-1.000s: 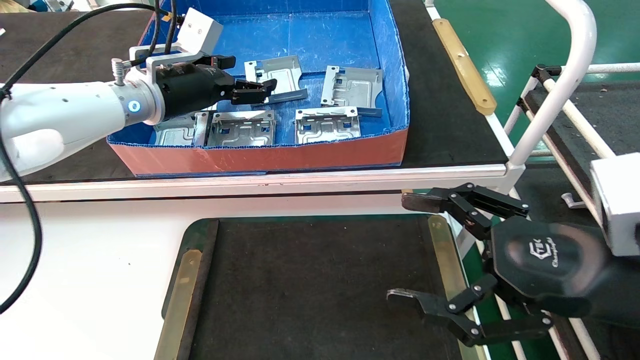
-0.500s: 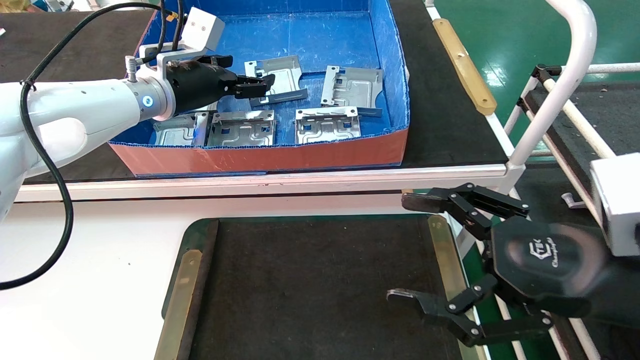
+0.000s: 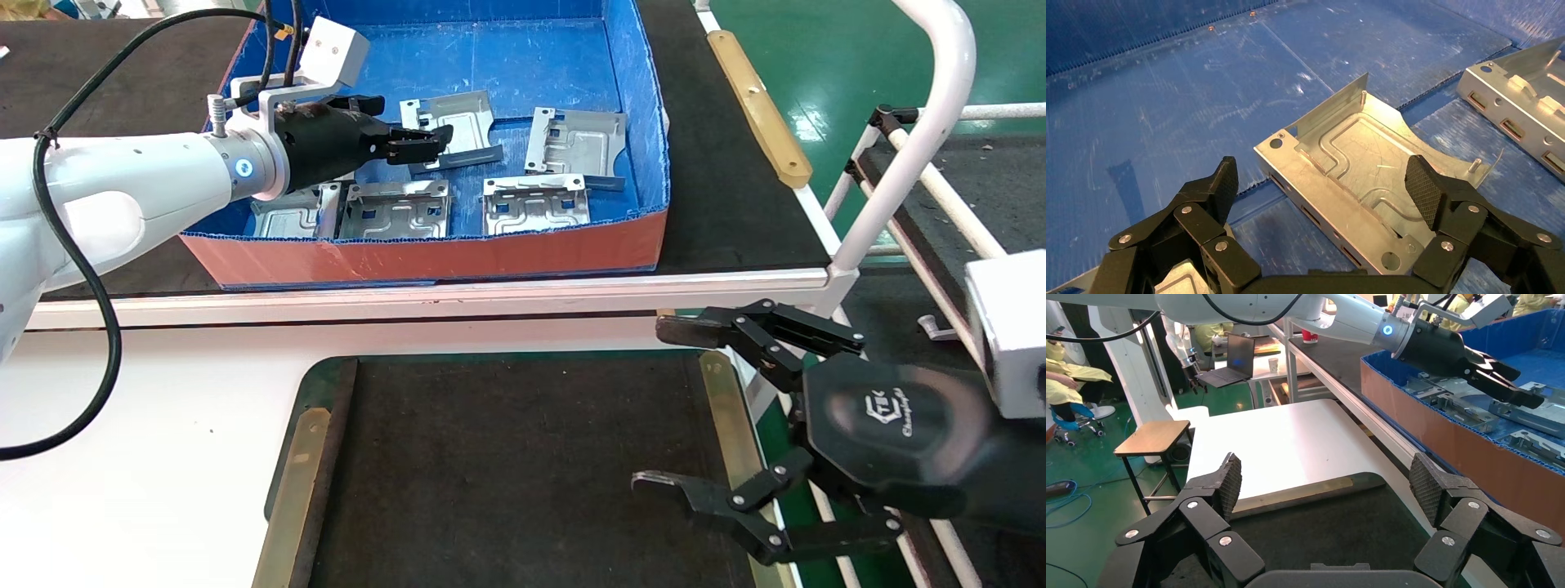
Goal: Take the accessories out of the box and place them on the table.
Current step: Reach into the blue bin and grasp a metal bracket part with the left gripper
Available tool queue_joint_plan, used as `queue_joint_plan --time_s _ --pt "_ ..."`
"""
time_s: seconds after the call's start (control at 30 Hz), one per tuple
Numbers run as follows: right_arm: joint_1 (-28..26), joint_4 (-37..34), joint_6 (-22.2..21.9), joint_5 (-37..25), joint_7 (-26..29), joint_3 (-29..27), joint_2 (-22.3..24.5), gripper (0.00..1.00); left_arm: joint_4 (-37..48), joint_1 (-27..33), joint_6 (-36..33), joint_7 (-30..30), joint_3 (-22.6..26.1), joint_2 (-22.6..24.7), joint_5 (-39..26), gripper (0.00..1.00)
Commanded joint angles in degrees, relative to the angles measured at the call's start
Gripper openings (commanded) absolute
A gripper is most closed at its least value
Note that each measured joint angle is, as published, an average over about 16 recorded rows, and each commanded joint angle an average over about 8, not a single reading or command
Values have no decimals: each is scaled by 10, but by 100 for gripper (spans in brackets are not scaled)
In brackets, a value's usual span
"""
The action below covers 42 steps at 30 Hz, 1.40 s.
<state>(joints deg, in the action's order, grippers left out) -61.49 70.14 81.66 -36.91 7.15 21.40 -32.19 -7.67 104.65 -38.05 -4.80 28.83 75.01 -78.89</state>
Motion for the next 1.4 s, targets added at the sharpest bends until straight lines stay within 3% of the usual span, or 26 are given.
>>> queue_joint_plan --time_s 0.03,1.4 --pt "0 0 0 0 0 0 0 0 0 0 -1 0 0 0 0 0" --pt "0 0 0 0 0 0 0 0 -9 -3 3 -2 2 -3 -3 0"
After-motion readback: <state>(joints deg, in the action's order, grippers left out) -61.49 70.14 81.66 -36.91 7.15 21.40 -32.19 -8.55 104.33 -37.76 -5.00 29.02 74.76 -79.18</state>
